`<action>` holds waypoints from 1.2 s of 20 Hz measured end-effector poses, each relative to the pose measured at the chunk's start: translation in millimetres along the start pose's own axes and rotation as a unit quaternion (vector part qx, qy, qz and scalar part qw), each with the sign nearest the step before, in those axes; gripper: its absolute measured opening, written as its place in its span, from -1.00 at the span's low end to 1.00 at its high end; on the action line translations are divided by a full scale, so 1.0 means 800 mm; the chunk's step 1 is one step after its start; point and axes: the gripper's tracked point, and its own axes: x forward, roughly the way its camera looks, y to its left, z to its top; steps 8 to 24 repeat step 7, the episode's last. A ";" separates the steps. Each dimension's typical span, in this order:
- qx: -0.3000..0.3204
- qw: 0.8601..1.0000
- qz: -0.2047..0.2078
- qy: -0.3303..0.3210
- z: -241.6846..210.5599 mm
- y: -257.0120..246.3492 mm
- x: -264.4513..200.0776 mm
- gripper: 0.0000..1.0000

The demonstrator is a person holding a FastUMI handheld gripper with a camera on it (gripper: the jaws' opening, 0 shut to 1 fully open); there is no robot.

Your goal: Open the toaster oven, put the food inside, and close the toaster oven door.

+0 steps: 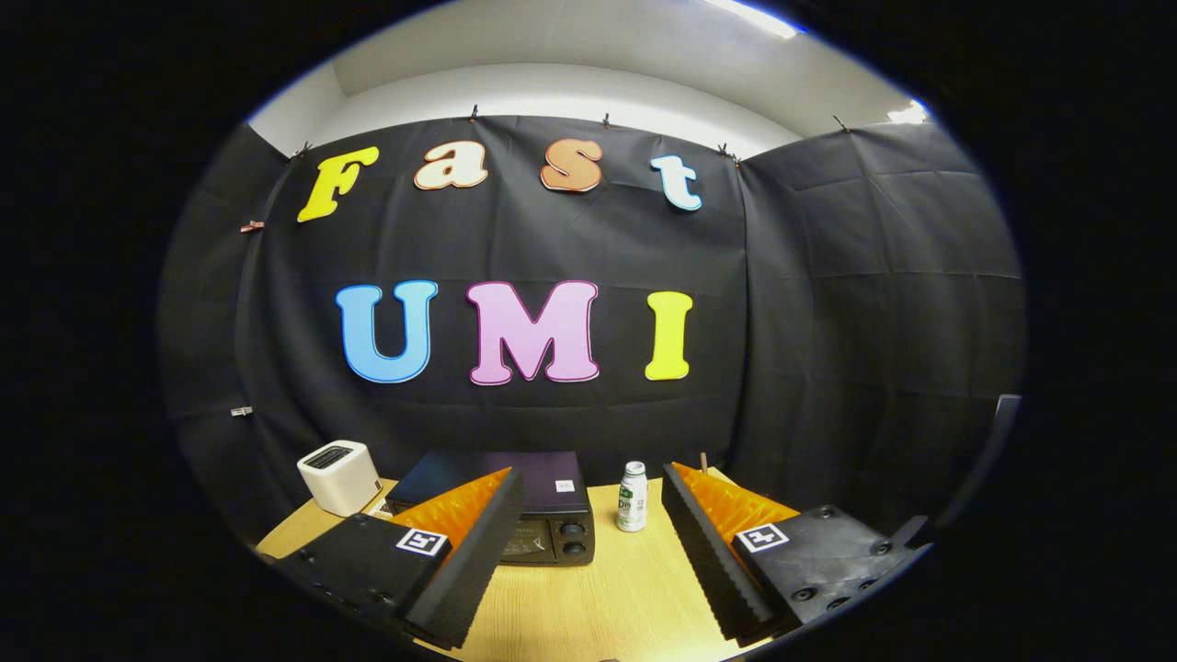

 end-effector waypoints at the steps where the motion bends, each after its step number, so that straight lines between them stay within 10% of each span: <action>1: 0.000 1.000 0.001 0.001 -0.001 0.001 0.000 0.96; 24: 0.001 1.000 0.006 0.011 -0.005 0.009 0.003 0.96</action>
